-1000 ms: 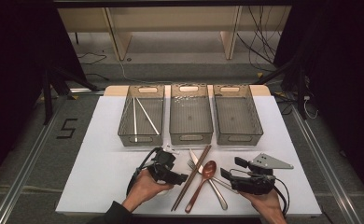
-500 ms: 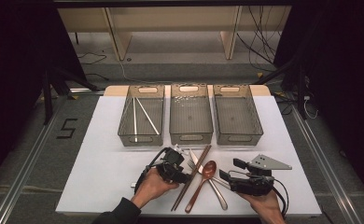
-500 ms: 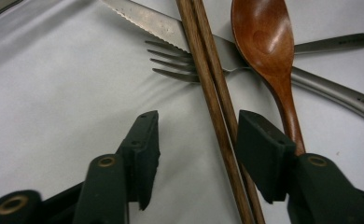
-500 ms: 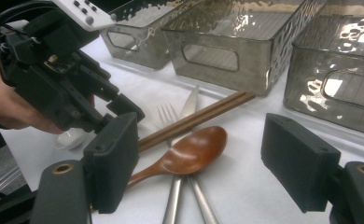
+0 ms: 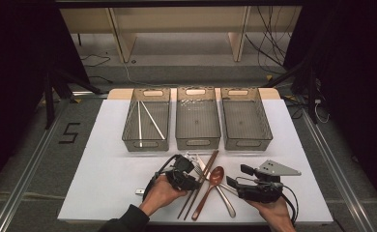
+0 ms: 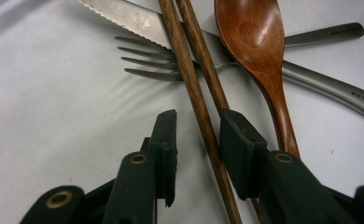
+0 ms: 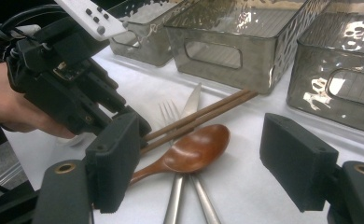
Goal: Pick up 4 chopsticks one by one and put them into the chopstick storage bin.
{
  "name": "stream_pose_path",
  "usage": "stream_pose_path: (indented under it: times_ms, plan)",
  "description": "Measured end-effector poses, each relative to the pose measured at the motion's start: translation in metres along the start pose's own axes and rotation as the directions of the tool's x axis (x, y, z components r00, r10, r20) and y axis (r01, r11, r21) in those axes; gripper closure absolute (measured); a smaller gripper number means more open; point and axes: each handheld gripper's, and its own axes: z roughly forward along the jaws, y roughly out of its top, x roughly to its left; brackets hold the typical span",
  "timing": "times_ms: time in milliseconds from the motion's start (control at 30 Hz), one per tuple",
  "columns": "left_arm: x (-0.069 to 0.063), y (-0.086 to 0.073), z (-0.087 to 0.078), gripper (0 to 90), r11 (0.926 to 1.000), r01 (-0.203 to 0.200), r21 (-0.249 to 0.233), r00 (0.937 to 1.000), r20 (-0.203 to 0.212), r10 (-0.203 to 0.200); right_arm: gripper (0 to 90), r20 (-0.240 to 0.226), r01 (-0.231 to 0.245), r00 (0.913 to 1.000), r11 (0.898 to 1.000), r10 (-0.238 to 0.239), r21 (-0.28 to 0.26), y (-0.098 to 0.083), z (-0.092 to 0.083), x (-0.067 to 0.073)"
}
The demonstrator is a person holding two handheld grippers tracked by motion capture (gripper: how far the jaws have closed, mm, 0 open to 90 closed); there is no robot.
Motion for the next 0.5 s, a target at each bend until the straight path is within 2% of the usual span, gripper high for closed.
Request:
stream_pose_path:
  times_ms: [233,367,500]
  plan:
    - [-0.0070,0.0010,0.0023,75.1,0.9993,-0.036,0.007,0.9983,-0.045,0.036,29.8,0.002,0.000,1.0000,1.000,0.000,-0.001,0.0004,-0.0004,-0.0002]
    - [-0.0058,0.0001,0.0021,81.4,0.9996,-0.029,0.002,0.9982,-0.052,0.029,30.0,0.002,-0.002,1.0000,1.000,0.002,-0.003,0.0005,-0.0007,-0.0004]
    - [-0.0048,-0.0004,0.0021,82.7,0.9997,-0.024,-0.004,0.9986,-0.048,0.024,30.0,0.000,0.000,1.0000,1.000,0.000,0.000,0.0005,-0.0006,-0.0008]
